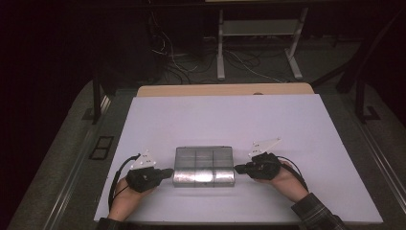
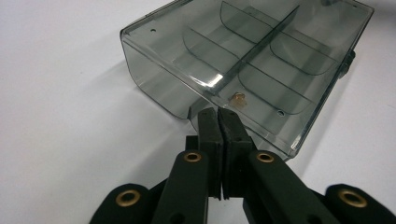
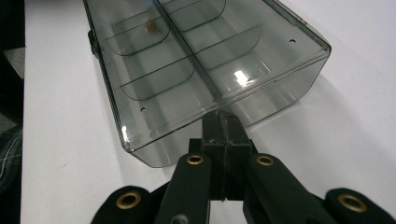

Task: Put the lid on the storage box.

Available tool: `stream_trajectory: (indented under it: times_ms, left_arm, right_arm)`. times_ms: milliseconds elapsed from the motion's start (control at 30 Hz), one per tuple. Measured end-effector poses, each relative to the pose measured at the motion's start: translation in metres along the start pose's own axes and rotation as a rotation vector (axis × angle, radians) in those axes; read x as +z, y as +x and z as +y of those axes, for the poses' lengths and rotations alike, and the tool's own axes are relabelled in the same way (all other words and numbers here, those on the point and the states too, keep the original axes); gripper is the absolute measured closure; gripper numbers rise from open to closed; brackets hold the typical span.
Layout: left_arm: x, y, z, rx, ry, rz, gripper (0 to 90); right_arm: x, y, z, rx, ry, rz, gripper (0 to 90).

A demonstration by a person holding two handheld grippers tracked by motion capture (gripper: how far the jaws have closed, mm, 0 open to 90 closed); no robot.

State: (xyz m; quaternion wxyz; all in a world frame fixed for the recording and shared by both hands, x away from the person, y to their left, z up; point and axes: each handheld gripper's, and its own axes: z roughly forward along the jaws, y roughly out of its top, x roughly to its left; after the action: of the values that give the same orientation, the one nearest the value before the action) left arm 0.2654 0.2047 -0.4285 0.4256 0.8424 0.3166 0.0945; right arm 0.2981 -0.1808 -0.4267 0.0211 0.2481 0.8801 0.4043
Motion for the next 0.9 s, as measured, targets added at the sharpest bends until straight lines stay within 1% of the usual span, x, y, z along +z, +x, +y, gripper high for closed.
stream_trajectory:
  times_ms: [133, 167, 300, 333, 433, 500, 533, 567, 600, 667, 700, 800, 900]
  left_arm:
    - [-0.002, 0.001, 0.0, -0.003, -0.01, 0.01, 83.4]
    - [-0.002, 0.002, 0.0, -0.01, -0.019, 0.013, 82.5]
    - [-0.004, 0.002, 0.001, -0.01, -0.042, 0.022, 77.2]
    - [-0.005, 0.002, 0.002, -0.014, -0.048, 0.023, 75.2]
    - [-0.008, 0.002, 0.005, -0.03, -0.094, 0.008, 70.9]
    - [-0.009, 0.002, 0.007, -0.034, -0.114, 0.003, 66.1]
    - [-0.01, 0.002, 0.008, -0.038, -0.124, 0.0, 63.0]
    - [-0.01, 0.002, 0.009, -0.038, -0.133, -0.008, 59.5]
    - [-0.009, 0.001, 0.011, -0.04, -0.141, -0.021, 57.9]
    - [-0.008, 0.0, 0.013, -0.034, -0.153, -0.03, 52.2]
    - [-0.006, -0.002, 0.015, -0.031, -0.161, -0.04, 50.6]
    - [-0.003, -0.005, 0.018, -0.014, -0.173, -0.05, 44.3]
    - [0.001, -0.008, 0.021, -0.009, -0.187, -0.057, 38.2]
  right_arm:
    - [-0.001, -0.001, 0.0, 0.005, -0.012, -0.003, 87.2]
    - [-0.002, -0.001, 0.0, 0.012, -0.014, -0.003, 85.9]
    - [-0.005, -0.003, 0.0, 0.026, -0.034, -0.008, 77.8]
    - [-0.006, -0.004, 0.0, 0.031, -0.042, -0.009, 74.5]
    - [-0.009, -0.005, 0.0, 0.045, -0.064, -0.008, 68.1]
    - [-0.012, -0.006, 0.0, 0.054, -0.081, -0.014, 61.3]
    - [-0.013, -0.006, 0.0, 0.057, -0.087, -0.008, 58.1]
    - [-0.015, -0.006, 0.0, 0.057, -0.092, -0.008, 54.5]
    - [-0.017, -0.006, -0.001, 0.059, -0.1, -0.015, 51.3]
    - [-0.021, -0.007, -0.004, 0.057, -0.113, -0.028, 47.2]
    - [-0.022, -0.007, -0.005, 0.059, -0.118, -0.032, 45.3]
    - [-0.029, -0.009, -0.011, 0.067, -0.134, -0.04, 40.2]
    - [-0.037, -0.009, -0.017, 0.075, -0.152, -0.061, 37.3]
